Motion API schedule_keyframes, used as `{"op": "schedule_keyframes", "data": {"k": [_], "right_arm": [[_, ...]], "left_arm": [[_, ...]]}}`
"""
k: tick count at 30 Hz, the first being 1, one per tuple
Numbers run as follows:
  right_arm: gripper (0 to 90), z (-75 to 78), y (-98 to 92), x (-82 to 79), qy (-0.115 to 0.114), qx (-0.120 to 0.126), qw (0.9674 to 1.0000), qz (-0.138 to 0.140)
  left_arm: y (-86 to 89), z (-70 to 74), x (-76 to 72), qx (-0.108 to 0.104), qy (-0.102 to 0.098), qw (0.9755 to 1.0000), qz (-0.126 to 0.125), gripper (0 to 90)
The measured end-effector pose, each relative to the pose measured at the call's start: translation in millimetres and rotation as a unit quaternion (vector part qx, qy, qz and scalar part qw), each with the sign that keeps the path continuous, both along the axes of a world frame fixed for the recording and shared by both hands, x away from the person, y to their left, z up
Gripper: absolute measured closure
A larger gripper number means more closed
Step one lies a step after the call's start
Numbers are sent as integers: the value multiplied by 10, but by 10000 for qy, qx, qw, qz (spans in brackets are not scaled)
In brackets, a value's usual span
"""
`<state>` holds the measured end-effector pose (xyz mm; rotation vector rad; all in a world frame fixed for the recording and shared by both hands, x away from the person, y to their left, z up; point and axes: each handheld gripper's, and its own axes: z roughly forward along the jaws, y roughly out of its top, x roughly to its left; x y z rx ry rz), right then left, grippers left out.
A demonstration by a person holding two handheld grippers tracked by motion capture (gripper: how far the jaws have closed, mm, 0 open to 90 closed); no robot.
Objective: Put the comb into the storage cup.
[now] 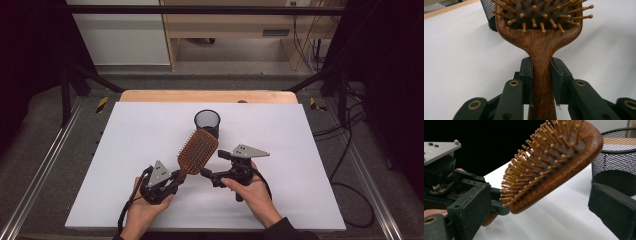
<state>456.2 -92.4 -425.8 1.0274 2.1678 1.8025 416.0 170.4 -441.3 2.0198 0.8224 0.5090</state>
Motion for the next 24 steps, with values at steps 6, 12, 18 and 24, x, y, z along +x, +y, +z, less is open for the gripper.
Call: {"op": "schedule_keyframes", "data": {"k": [6, 12, 18, 24], "right_arm": [[52, -13, 34, 29, 24, -11, 10000, 51], [53, -28, 58, 64, 68, -15, 10000, 67], [66, 32, 44, 121, 54, 127, 9999, 44], [124, 114, 23, 201, 89, 418, 9991, 69]], "left_arm": [[2, -12, 0, -38, -13, 10000, -34, 729], [-51, -27, -22, 4, -89, 9998, -164, 729], [-97, -31, -53, -23, -154, 9995, -276, 729], [-121, -38, -51, -33, -191, 9995, -268, 728]]}}
